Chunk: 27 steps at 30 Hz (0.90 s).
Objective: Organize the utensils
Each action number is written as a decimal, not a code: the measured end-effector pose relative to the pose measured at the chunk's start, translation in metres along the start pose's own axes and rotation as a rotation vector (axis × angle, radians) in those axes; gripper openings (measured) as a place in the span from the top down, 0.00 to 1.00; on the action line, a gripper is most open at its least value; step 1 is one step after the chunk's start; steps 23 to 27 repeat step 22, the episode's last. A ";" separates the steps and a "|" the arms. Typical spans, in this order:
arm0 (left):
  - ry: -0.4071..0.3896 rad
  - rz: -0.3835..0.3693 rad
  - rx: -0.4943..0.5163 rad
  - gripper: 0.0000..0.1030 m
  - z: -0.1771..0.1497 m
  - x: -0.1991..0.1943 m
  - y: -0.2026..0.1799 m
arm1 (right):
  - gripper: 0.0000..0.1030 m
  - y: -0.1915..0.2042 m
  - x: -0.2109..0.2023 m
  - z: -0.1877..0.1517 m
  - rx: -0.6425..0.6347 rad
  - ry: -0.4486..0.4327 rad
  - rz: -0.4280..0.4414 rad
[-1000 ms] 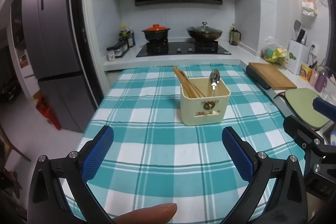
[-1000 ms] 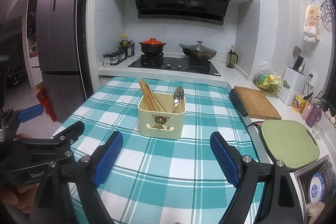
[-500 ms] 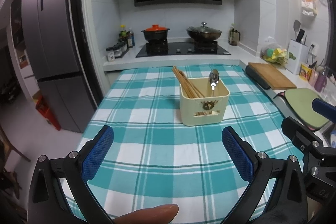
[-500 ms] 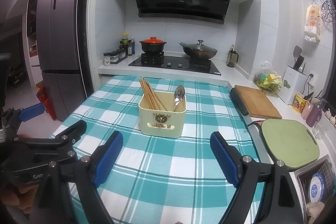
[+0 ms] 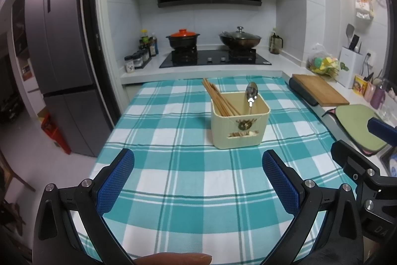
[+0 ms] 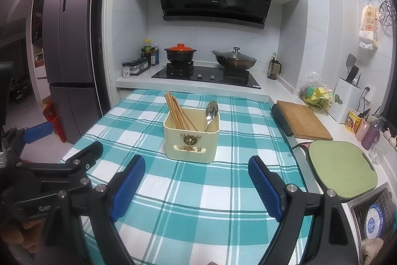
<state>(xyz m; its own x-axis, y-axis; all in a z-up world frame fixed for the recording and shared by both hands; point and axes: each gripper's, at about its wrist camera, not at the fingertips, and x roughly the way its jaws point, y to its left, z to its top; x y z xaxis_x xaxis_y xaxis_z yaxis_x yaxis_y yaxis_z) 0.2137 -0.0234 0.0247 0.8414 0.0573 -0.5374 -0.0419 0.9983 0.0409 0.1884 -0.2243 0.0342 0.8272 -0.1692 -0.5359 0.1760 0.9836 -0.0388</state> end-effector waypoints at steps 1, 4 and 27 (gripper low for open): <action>-0.001 0.000 0.001 0.00 0.000 0.000 0.000 | 0.16 -0.001 0.000 0.000 0.000 -0.001 0.000; -0.004 -0.001 0.003 0.00 0.001 -0.002 -0.003 | 0.16 0.000 0.000 0.000 -0.002 0.000 -0.003; -0.008 -0.003 -0.013 0.00 0.002 -0.001 -0.002 | 0.16 -0.003 0.005 -0.001 0.008 0.012 -0.021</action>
